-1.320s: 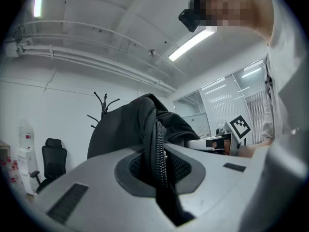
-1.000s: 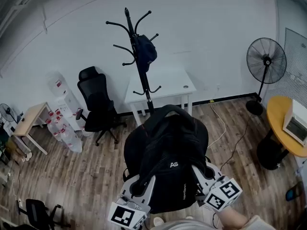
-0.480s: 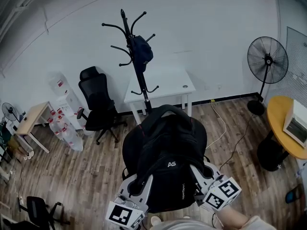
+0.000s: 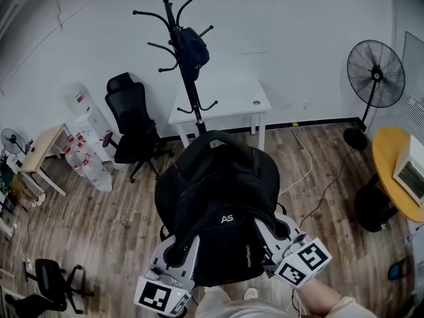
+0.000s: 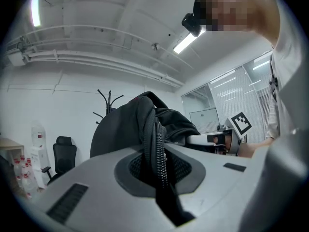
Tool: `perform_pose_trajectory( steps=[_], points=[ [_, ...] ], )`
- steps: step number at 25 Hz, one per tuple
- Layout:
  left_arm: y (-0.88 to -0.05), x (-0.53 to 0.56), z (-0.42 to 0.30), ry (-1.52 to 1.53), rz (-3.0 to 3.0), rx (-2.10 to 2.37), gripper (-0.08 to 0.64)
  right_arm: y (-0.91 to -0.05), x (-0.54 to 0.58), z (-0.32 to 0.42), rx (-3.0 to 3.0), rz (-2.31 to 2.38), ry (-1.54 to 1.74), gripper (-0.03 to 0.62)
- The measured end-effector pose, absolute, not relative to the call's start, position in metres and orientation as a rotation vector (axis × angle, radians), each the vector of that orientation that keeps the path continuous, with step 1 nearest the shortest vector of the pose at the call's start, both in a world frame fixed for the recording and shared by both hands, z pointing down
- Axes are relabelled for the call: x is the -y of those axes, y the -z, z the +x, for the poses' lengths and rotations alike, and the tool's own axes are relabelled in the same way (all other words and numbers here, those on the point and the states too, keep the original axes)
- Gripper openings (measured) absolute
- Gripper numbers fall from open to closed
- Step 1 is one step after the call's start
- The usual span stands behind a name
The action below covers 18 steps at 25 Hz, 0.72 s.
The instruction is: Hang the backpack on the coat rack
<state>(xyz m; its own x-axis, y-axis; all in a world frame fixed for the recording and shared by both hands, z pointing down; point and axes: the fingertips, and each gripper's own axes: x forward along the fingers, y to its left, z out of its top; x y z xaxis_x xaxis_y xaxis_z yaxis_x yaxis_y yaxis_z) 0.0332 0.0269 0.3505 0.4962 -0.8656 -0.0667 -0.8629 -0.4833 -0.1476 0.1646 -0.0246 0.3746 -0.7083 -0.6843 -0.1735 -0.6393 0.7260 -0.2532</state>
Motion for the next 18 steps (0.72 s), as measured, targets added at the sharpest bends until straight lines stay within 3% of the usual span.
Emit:
perform_pose_trajectory(
  steps=[18],
  points=[
    [-0.337,0.070,-0.098,-0.031,-2.531,-1.449,0.031,-0.357,0.121,0.035,-2.653,-1.096,0.220,0.034]
  ],
)
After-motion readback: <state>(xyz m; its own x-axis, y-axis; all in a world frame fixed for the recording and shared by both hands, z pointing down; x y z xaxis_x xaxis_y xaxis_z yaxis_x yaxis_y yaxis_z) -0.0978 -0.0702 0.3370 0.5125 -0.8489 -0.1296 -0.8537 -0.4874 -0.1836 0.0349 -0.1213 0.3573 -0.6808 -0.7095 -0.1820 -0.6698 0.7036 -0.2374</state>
